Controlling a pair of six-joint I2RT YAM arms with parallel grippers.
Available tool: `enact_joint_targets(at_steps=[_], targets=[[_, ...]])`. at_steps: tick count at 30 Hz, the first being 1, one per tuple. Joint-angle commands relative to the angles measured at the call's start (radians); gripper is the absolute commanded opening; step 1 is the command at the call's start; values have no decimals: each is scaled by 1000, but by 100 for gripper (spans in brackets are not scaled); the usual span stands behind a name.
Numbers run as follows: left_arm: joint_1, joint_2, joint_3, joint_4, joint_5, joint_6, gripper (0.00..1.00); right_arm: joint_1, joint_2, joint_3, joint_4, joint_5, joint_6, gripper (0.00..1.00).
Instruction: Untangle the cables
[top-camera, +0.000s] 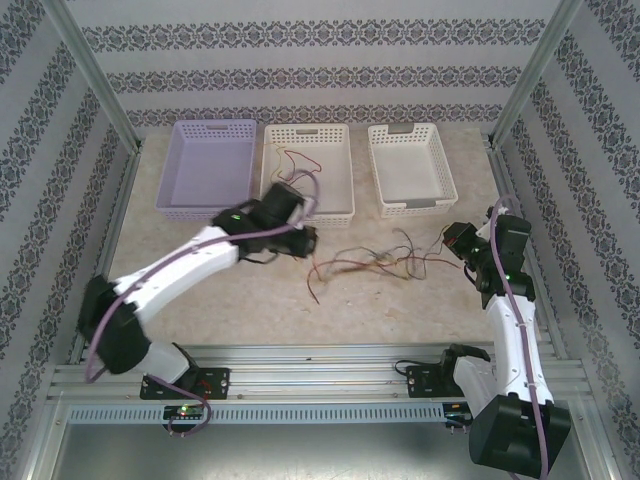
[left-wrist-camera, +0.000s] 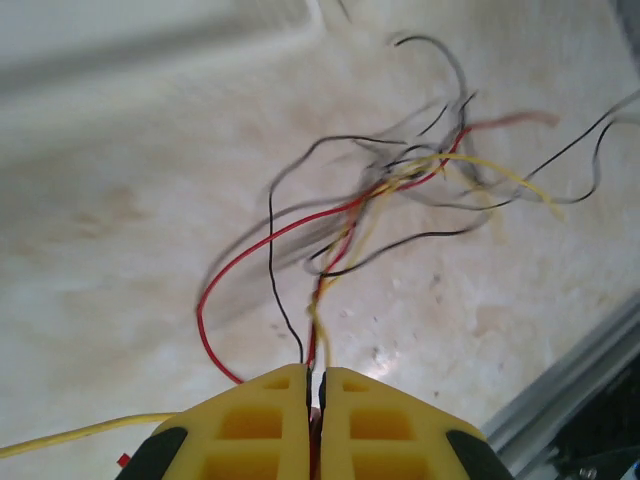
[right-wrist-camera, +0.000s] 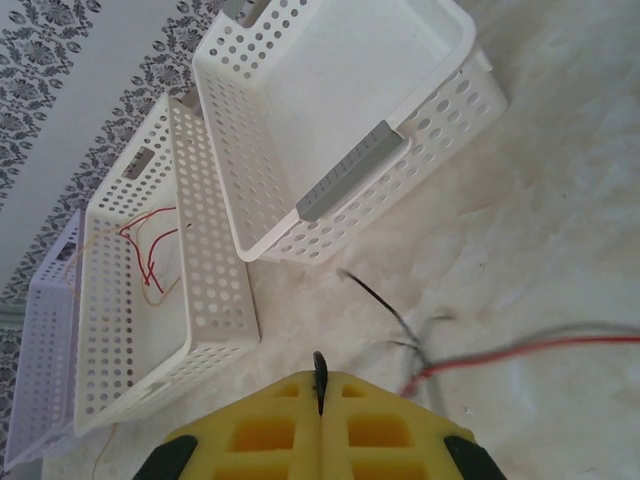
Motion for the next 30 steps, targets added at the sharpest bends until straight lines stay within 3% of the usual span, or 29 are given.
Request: enact_joint_targets(at_steps=[1, 6, 12, 22, 28, 30], targets=[[86, -90, 31, -174, -24, 76, 0, -10, -8, 6, 27, 36, 24, 0], [215, -189, 54, -250, 4, 101, 0, -24, -1, -6, 4, 91, 36, 0], [333, -289, 126, -340, -11, 123, 0, -107, 1, -48, -17, 117, 65, 0], [380, -413, 239, -453, -204, 139, 0, -315, -4, -101, -31, 65, 109, 0], [380, -415, 299, -491, -357, 151, 0, -341, -19, -69, -86, 116, 63, 0], [381, -418, 305, -483, -362, 149, 0, -338, -26, -70, -83, 117, 56, 0]])
